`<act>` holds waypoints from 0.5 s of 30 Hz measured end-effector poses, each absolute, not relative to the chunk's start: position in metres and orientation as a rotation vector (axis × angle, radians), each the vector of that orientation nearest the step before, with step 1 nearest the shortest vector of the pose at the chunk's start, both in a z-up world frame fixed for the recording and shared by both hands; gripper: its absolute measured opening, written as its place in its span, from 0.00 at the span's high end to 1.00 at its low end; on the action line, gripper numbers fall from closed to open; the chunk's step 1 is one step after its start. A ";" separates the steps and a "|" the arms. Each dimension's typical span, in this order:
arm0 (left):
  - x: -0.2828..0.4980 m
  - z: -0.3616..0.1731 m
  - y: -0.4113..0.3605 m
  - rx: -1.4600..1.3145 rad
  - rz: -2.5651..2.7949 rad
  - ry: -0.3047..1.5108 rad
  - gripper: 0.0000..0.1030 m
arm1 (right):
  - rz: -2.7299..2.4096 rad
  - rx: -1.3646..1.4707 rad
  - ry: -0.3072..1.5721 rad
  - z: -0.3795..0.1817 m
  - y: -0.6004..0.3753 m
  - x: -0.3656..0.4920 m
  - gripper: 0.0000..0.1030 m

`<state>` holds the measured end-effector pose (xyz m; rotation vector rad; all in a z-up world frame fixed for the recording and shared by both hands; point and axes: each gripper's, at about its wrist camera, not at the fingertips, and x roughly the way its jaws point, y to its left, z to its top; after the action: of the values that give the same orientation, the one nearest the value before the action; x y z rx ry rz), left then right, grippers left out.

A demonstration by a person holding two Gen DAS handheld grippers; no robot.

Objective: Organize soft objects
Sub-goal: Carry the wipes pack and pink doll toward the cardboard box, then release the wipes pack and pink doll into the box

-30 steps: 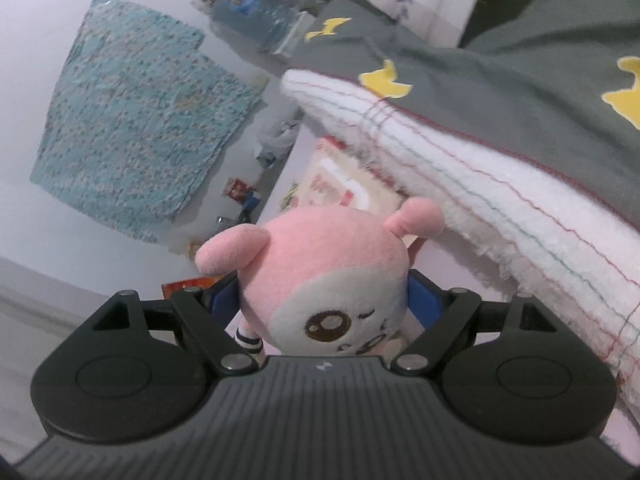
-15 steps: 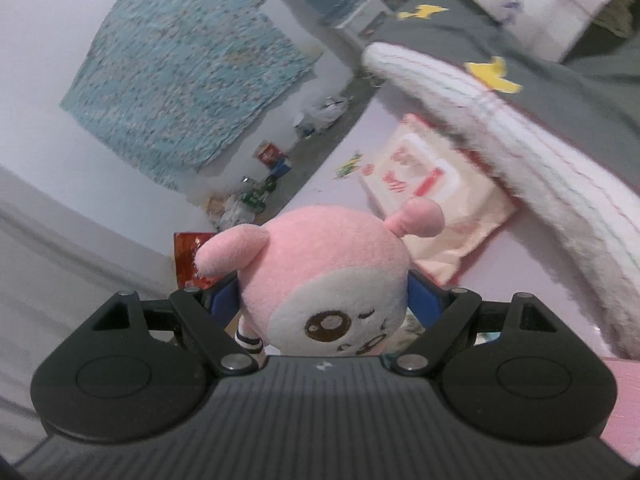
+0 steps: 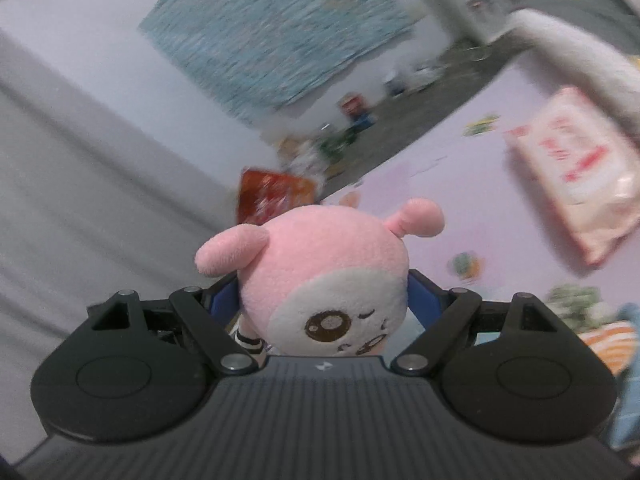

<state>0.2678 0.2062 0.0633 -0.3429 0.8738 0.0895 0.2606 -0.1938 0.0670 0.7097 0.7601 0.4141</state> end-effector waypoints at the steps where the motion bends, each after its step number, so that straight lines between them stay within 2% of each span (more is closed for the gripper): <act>1: 0.260 0.071 0.213 -0.344 0.104 0.856 0.13 | 0.457 0.686 0.780 0.073 -0.175 0.261 0.18; 7: 0.185 0.098 0.267 -0.399 0.236 0.744 0.11 | 0.657 0.569 0.936 0.089 -0.059 0.269 0.18; 15: 0.126 0.097 0.322 -0.461 0.349 0.718 0.11 | 0.654 0.379 1.180 0.047 0.095 0.288 0.18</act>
<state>0.1260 0.3223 0.0966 -0.4610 0.7181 0.3491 0.2876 0.0948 0.0469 0.3794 1.1803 0.6542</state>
